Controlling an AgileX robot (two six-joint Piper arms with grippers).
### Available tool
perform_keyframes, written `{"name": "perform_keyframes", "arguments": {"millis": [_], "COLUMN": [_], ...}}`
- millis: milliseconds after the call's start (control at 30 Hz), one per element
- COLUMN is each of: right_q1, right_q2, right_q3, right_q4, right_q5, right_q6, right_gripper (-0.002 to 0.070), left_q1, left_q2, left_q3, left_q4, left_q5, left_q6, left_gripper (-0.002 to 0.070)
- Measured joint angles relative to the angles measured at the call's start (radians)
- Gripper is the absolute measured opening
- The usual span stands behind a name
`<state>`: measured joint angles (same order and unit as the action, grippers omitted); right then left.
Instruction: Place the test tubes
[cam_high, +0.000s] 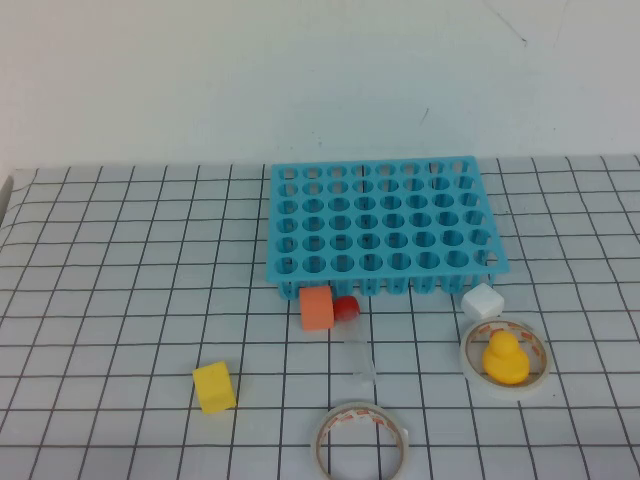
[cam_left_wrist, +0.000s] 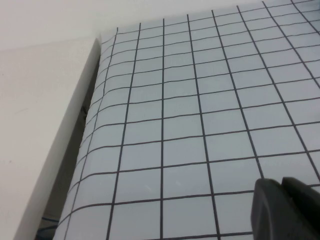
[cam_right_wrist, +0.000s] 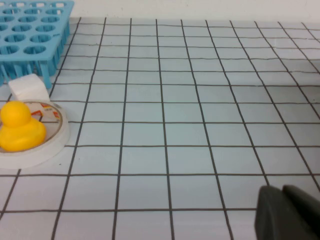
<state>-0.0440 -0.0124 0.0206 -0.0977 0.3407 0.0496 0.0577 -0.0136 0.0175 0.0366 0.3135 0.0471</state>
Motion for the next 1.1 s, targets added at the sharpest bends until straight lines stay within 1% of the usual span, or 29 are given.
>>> {"name": "perform_keyframes", "arguments": {"millis": [367,467,567,600,633,767,833,867,933,1033,1100], "right_q1": [0.000,0.000,0.000,0.000,0.000,0.000,0.000,0.000,0.000,0.000,0.000], "right_q2": [0.000,0.000,0.000,0.000,0.000,0.000,0.000,0.000,0.000,0.000,0.000], "right_q3": [0.000,0.000,0.000,0.000,0.000,0.000,0.000,0.000,0.000,0.000,0.000], "right_q4": [0.000,0.000,0.000,0.000,0.000,0.000,0.015,0.036,0.098,0.229,0.368], "right_q5": [0.000,0.000,0.000,0.000,0.000,0.000,0.000,0.000,0.000,0.001,0.005], "right_q6": [0.000,0.000,0.000,0.000,0.000,0.000,0.000,0.000,0.000,0.000,0.000], "right_gripper": [-0.0001,-0.0001,-0.0001,-0.0001,-0.0001,-0.0001,-0.0001,-0.0001,-0.0001,-0.0001,-0.0001], "left_q1": [0.000,0.000,0.000,0.000,0.000,0.000,0.000,0.000,0.000,0.000,0.000], "left_q2": [0.000,0.000,0.000,0.000,0.000,0.000,0.000,0.000,0.000,0.000,0.000], "left_q3": [0.000,0.000,0.000,0.000,0.002,0.002,0.002,0.002,0.002,0.002,0.002], "left_q4": [0.012,-0.017,-0.089,-0.130,-0.232,-0.562,-0.741,-0.809,-0.891,-0.932,-0.955], "left_q5": [0.000,-0.002,-0.019,-0.029,-0.053,-0.130,-0.153,-0.158,-0.164,-0.174,-0.179], "left_q6": [0.000,0.000,0.000,0.000,-0.018,-0.118,-0.146,-0.153,-0.161,-0.164,-0.164], "left_gripper": [-0.0001,-0.0001,-0.0001,-0.0001,-0.0001,-0.0001,-0.0001,-0.0001,-0.0001,-0.0001,-0.0001]}}
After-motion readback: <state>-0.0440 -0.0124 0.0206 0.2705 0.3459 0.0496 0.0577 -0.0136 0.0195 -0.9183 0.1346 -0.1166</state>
